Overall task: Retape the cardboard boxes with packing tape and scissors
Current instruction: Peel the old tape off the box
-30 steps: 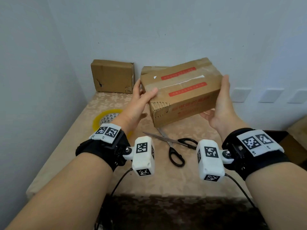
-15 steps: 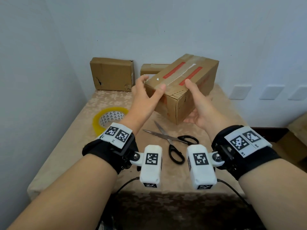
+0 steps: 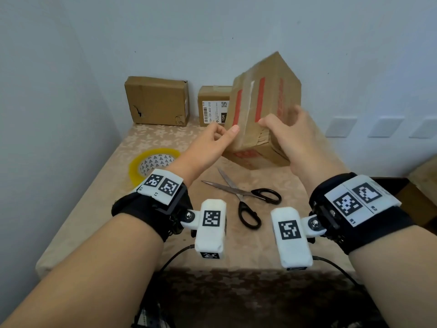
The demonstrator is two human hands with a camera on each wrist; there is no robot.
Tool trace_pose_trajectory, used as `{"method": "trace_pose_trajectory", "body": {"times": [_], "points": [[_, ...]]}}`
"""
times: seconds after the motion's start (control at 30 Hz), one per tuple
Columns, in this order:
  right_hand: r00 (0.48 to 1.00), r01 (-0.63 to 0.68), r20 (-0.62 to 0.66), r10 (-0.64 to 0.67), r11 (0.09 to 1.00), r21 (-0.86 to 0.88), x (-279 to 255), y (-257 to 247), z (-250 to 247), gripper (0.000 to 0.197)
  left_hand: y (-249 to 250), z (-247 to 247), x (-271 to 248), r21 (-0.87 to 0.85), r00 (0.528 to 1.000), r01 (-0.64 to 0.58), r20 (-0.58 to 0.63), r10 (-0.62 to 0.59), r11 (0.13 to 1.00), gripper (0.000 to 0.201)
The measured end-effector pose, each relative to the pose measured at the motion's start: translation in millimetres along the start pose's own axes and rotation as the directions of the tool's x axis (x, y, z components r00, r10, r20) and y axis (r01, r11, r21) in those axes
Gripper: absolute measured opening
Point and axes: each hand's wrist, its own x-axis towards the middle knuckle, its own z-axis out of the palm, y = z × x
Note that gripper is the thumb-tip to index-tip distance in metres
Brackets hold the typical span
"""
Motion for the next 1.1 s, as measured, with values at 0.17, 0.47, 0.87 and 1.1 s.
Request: {"method": "trace_pose_trajectory", "body": {"times": [0.17,0.47,0.87,1.1], "points": [[0.907,0.419,0.224,-0.356,0.815,-0.401,-8,-8,-7,0.110,15,3,-4,-0.307,0.994,-0.027,-0.109,-0.007,0.951,0.085],[0.816,0.546,0.524,-0.245,0.626,-0.557,-5,-12,-13,0.099,-5,2,15,-0.494,0.926,0.014,-0.323,-0.198,0.870,0.115],[0.801,0.574,0.487,-0.348,0.677,-0.460,8,-2,-13,0.039,-12,-2,12,0.505,0.941,-0.188,-0.153,0.301,0.842,0.040],[0.779,0.623,0.495,-0.386,0.565,-0.541,7,-10,5,0.032,-8,0,16,0.513,0.940,-0.289,-0.006,0.340,0.808,0.041]]}}
